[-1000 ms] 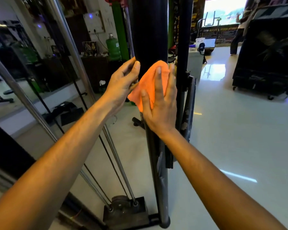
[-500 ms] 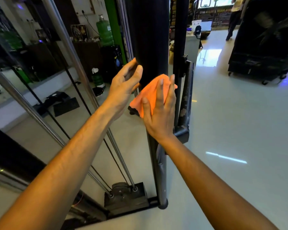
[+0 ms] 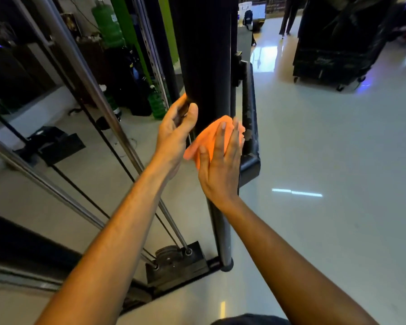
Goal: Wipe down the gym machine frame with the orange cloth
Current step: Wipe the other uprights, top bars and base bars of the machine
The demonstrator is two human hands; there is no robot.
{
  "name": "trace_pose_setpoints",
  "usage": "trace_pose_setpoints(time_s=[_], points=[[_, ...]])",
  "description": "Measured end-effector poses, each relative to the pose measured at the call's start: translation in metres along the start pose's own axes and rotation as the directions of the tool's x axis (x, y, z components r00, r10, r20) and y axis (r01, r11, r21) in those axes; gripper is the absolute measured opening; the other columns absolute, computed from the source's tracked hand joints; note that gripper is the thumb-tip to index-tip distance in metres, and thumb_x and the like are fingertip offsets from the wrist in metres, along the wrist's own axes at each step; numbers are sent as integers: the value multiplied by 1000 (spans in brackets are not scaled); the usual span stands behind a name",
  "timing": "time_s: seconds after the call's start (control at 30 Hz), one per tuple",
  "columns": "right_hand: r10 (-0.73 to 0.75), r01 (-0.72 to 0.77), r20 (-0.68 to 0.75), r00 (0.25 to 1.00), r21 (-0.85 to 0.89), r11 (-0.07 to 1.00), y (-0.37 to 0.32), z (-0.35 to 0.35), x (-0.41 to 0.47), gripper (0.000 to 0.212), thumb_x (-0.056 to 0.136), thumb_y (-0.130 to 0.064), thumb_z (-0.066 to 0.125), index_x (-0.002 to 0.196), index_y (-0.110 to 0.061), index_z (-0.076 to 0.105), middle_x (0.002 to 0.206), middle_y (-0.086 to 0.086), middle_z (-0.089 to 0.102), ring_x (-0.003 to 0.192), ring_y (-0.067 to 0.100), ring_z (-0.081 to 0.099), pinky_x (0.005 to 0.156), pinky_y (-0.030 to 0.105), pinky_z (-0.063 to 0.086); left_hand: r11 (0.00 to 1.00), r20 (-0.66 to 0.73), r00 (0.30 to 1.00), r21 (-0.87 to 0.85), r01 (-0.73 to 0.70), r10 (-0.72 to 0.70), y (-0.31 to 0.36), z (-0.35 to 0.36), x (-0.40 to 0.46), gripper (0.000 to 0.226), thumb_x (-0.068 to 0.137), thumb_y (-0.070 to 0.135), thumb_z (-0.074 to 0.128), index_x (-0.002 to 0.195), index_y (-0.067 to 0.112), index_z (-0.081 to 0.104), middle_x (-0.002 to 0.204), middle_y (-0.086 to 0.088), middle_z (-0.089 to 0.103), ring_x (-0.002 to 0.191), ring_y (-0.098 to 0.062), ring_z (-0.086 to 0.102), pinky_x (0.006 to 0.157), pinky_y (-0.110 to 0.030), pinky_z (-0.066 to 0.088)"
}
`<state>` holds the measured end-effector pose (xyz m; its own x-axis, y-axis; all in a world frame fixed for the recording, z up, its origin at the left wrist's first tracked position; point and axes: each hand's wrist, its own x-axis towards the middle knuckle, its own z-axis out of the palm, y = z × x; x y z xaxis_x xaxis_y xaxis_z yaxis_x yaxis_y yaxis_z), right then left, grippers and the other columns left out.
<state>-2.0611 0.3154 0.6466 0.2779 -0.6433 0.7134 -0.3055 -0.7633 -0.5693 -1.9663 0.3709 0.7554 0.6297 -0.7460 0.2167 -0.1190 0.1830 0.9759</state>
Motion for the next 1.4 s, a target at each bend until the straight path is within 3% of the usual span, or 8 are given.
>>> trace_pose_setpoints(time_s=[0.2, 0.33, 0.53, 0.67, 0.83, 1.03, 1.27, 1.4], points=[[54, -51, 46, 997, -62, 997, 14, 4, -34, 83, 115, -36, 52, 173, -23, -6, 180, 16, 1, 168, 29, -9, 127, 69, 30, 1000, 38, 999, 14, -25, 24, -5, -1, -1, 36, 107, 35, 66, 139, 47, 55, 136, 32, 61, 133, 13, 54, 124, -34, 42], [-28, 50, 188, 982, -112, 992, 50, -15, -70, 73, 111, -33, 51, 174, -19, 14, 181, 10, 5, 163, 46, 19, 100, 57, 62, 1000, 78, 997, 28, -8, 6, -28, -4, -14, 57, 106, 34, 68, 159, 32, 47, 144, 24, 60, 138, 7, 54, 123, -36, 43], [76, -74, 61, 995, -23, 997, 43, -52, -86, 70, 111, -23, 61, 171, -24, 24, 176, 14, 31, 131, 35, 64, 95, 35, 59, 997, 158, 985, 38, 59, -65, -52, -24, -28, 53, 108, 31, 66, 159, 30, 51, 151, 12, 62, 140, -2, 57, 119, -39, 48], [167, -168, 17, 986, 63, 984, 12, -52, -91, 63, 117, -37, 43, 172, -41, 12, 180, -11, 10, 155, 28, 43, 109, 31, 48, 993, 172, 978, 33, 115, -119, -56, -33, -24, 51, 108, 37, 65, 157, 33, 52, 154, 10, 61, 143, -7, 56, 122, -49, 44], [229, -224, 71, 971, -71, 972, 29, 25, -85, 82, 116, -37, 48, 173, -17, -8, 179, 13, -22, 166, 42, -16, 130, 73, 9, 985, 164, 971, 27, 171, -173, -67, -27, -21, 52, 108, 35, 65, 158, 33, 49, 139, 25, 60, 143, -5, 51, 123, -45, 43], [281, -259, 112, 953, -179, 949, 72, 60, -136, 102, 114, -44, 54, 167, -22, -30, 178, 22, -19, 165, 49, -14, 130, 72, 12, 982, 184, 965, 26, 185, -186, -93, -23, -24, 58, 105, 40, 69, 159, 34, 48, 149, 16, 58, 145, -7, 51, 126, -45, 40], [418, -418, 53, 907, -8, 908, 32, 59, -111, 90, 115, -53, 42, 170, -18, -21, 176, 10, -34, 163, 46, -23, 123, 79, 24, 976, 229, 948, 68, 209, -219, -105, -29, -18, 62, 102, 44, 71, 159, 38, 47, 140, 28, 56, 141, -2, 50, 124, -42, 42], [343, -339, 37, 938, -96, 936, 44, 59, -112, 94, 114, -53, 47, 169, -23, -24, 176, 9, -33, 164, 50, -17, 124, 76, 27, 975, 221, 950, 52, 216, -223, -117, -26, -19, 63, 106, 35, 66, 163, 27, 41, 144, 21, 56, 124, 16, 55, 115, -23, 48]])
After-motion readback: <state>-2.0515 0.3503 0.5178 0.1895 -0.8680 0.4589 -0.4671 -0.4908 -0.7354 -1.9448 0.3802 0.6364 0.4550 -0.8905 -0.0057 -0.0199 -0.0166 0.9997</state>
